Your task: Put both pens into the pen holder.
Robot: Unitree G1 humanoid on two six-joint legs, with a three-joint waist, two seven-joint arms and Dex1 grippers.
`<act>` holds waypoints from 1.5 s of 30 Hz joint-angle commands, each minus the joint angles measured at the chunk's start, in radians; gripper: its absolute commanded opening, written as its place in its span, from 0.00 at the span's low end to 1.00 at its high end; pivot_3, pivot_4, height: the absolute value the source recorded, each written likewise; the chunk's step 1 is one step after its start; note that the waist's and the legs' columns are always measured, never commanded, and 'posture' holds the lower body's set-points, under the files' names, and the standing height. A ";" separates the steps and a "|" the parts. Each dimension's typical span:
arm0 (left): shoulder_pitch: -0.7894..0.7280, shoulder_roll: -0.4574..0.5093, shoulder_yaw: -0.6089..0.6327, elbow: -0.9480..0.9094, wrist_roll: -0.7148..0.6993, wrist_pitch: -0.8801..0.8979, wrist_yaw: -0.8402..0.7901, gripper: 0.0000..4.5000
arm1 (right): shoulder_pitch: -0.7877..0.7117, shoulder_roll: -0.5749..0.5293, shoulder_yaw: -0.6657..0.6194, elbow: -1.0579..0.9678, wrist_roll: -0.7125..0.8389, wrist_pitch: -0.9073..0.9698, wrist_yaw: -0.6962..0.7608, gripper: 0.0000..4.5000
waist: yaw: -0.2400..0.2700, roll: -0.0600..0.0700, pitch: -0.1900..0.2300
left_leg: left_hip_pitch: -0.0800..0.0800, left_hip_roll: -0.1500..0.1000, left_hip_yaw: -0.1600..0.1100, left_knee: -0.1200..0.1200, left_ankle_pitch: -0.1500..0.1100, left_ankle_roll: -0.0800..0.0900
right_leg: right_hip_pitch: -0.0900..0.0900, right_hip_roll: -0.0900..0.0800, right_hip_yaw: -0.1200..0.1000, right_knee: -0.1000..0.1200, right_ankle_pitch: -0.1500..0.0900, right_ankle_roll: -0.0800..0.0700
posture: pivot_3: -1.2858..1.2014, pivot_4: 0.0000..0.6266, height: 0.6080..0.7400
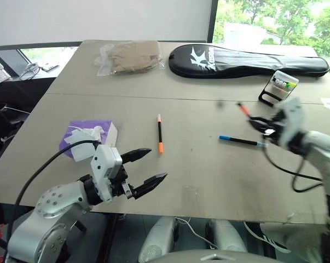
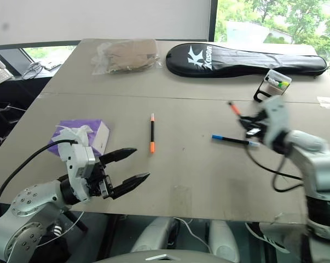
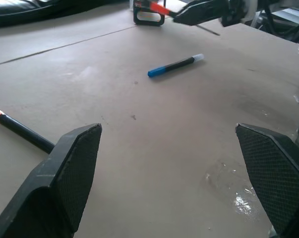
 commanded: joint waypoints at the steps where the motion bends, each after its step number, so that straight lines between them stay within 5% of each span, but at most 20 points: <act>1: -0.038 0.006 -0.028 0.020 0.009 -0.025 -0.035 1.00 | 0.068 -0.069 -0.093 0.053 -0.049 -0.009 -0.043 0.02 | -0.002 0.001 0.000 | 0.000 0.000 0.001 0.000 0.000 0.000 | 0.000 0.000 0.001 0.000 0.000 0.000 | 0.52 0.24 1.00; 12: -0.096 -0.006 -0.071 0.081 0.053 -0.055 -0.061 1.00 | 0.099 -0.062 -0.024 0.315 -0.173 -0.055 -0.171 0.02 | -0.023 -0.002 -0.002 | 0.004 0.001 0.004 0.002 0.000 0.000 | 0.003 0.001 0.003 0.003 0.000 0.000 | 0.52 0.24 1.00; 13: -0.092 -0.006 -0.071 0.079 0.055 -0.058 -0.062 1.00 | 0.097 -0.055 -0.025 0.316 -0.164 -0.050 -0.165 0.24 | -0.023 -0.005 -0.003 | 0.005 0.001 0.004 0.002 0.000 0.000 | 0.004 0.001 0.003 0.003 0.000 0.000 | 0.52 0.24 1.00; 14: -0.090 -0.008 -0.069 0.077 0.054 -0.057 -0.059 1.00 | 0.099 -0.054 -0.019 0.315 -0.166 -0.059 -0.161 0.37 | -0.023 -0.005 -0.004 | 0.005 0.001 0.004 0.003 0.000 0.001 | 0.004 0.001 0.003 0.003 0.000 0.000 | 0.52 0.24 1.00; 18: -0.083 -0.004 -0.056 0.070 0.050 -0.053 -0.052 1.00 | 0.119 -0.066 -0.062 0.219 -0.125 -0.112 -0.104 0.69 | -0.023 -0.005 -0.004 | 0.005 0.001 0.003 0.004 0.000 0.001 | 0.005 0.001 0.003 0.003 0.000 0.001 | 0.52 0.24 1.00; 24: -0.078 0.005 -0.055 0.050 0.038 -0.033 -0.050 1.00 | 0.100 -0.118 -0.101 0.076 0.011 -0.120 0.049 0.69 | -0.020 0.004 0.001 | 0.005 0.002 0.003 0.003 0.000 0.001 | 0.004 0.001 0.003 0.004 0.000 0.000 | 0.52 0.24 1.00; 31: -0.157 0.003 -0.059 0.042 0.019 0.025 -0.008 1.00 | 0.042 -0.169 0.094 0.011 0.003 -0.205 0.176 0.69 | -0.015 0.003 0.001 | 0.003 0.002 0.001 0.004 0.000 0.001 | 0.004 0.001 0.000 0.003 0.000 0.000 | 0.52 0.24 1.00; 45: -0.134 0.024 -0.050 -0.009 0.011 0.060 0.008 1.00 | -0.561 -0.136 0.650 0.458 -0.263 -0.242 0.509 0.69 | -0.020 0.003 0.003 | 0.002 0.001 0.001 0.004 0.002 -0.003 | 0.003 0.001 0.000 0.001 0.000 0.000 | 0.52 0.24 1.00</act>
